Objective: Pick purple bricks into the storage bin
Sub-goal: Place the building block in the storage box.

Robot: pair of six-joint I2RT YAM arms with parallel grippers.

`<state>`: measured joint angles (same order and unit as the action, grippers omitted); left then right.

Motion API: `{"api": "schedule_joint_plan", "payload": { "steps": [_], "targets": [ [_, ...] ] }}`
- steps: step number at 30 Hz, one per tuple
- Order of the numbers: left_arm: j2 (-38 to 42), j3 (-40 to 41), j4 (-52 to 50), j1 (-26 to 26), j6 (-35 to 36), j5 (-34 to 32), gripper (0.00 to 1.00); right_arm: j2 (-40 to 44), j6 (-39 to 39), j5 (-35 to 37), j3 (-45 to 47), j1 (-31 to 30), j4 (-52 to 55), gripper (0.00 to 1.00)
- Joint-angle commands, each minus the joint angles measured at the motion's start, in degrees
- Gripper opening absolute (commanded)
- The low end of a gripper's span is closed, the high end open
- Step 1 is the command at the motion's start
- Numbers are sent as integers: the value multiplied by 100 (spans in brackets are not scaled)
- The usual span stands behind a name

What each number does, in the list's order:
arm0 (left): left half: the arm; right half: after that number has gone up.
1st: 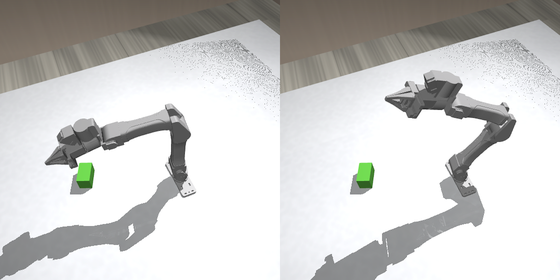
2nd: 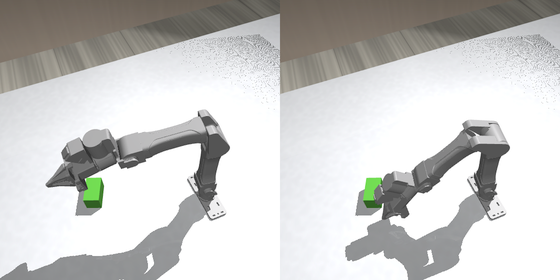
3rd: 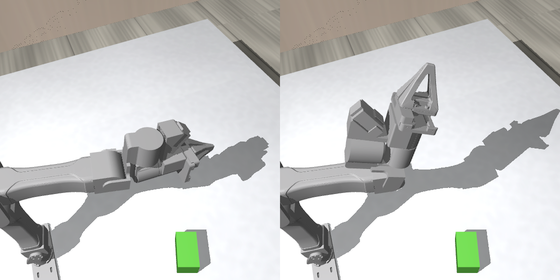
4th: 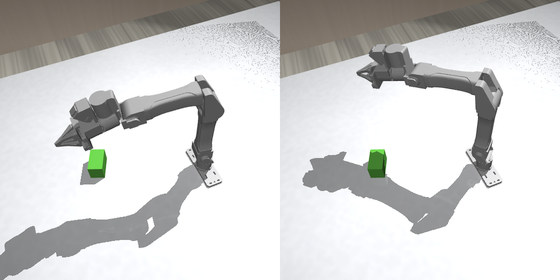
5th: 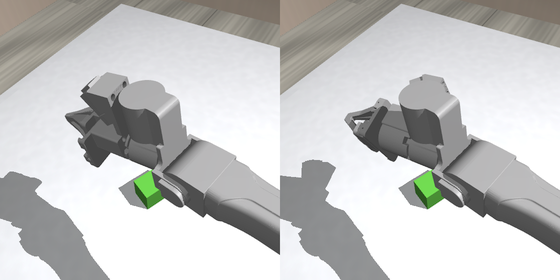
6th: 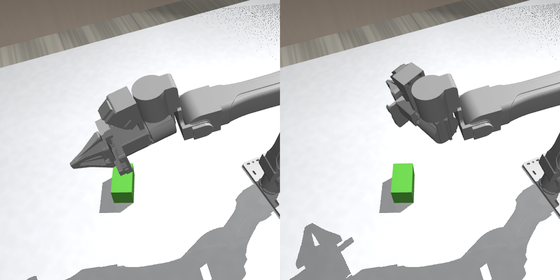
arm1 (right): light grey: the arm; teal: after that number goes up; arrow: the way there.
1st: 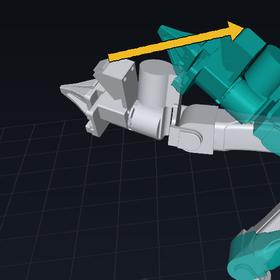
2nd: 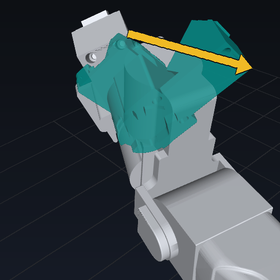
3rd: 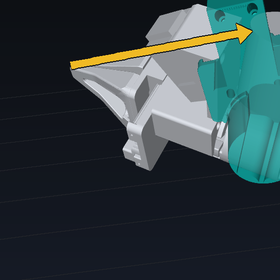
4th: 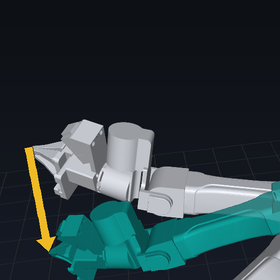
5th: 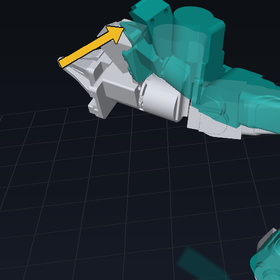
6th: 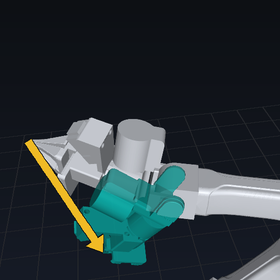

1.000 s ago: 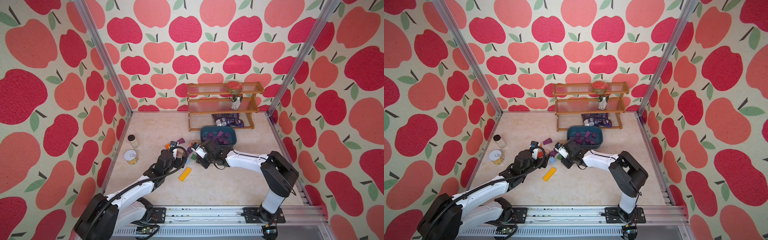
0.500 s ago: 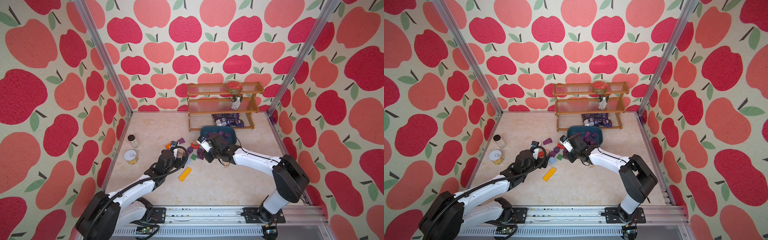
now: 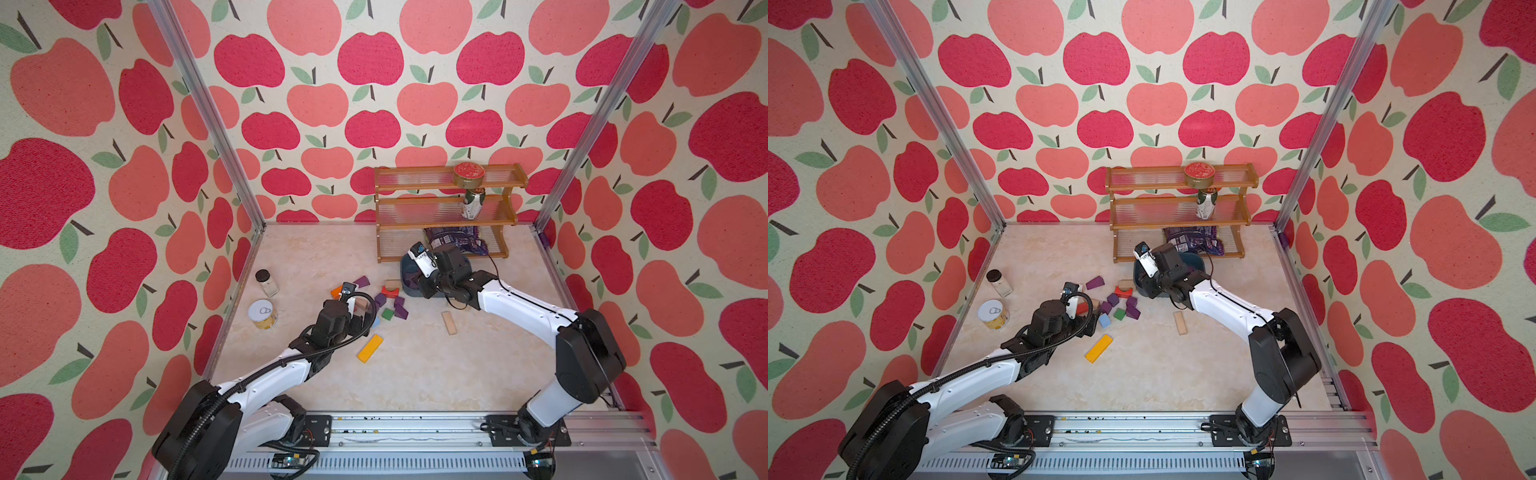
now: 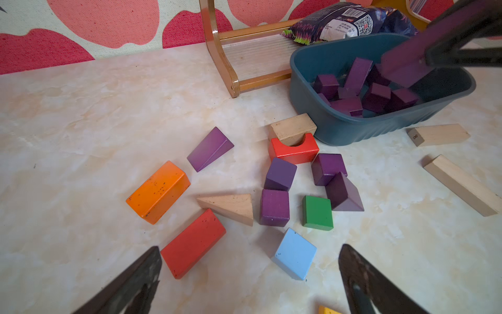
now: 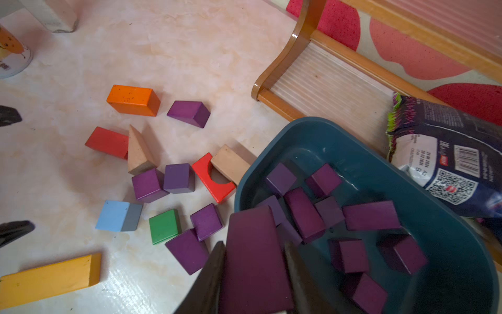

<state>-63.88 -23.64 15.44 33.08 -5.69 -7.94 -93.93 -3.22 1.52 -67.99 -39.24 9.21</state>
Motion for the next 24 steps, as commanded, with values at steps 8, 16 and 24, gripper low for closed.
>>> {"api": "schedule_joint_plan", "payload": {
  "steps": [8,16,24],
  "targets": [
    [-172,-159,15,-55,-151,64,99,-746,403,473,-794,588,-175,18],
    [-157,-150,20,-73,-222,120,99,-1422,379,857,-1470,646,-15,19],
    [-138,-132,49,-87,-221,100,99,-1375,527,1343,-1187,646,-248,27]
  ]
}}
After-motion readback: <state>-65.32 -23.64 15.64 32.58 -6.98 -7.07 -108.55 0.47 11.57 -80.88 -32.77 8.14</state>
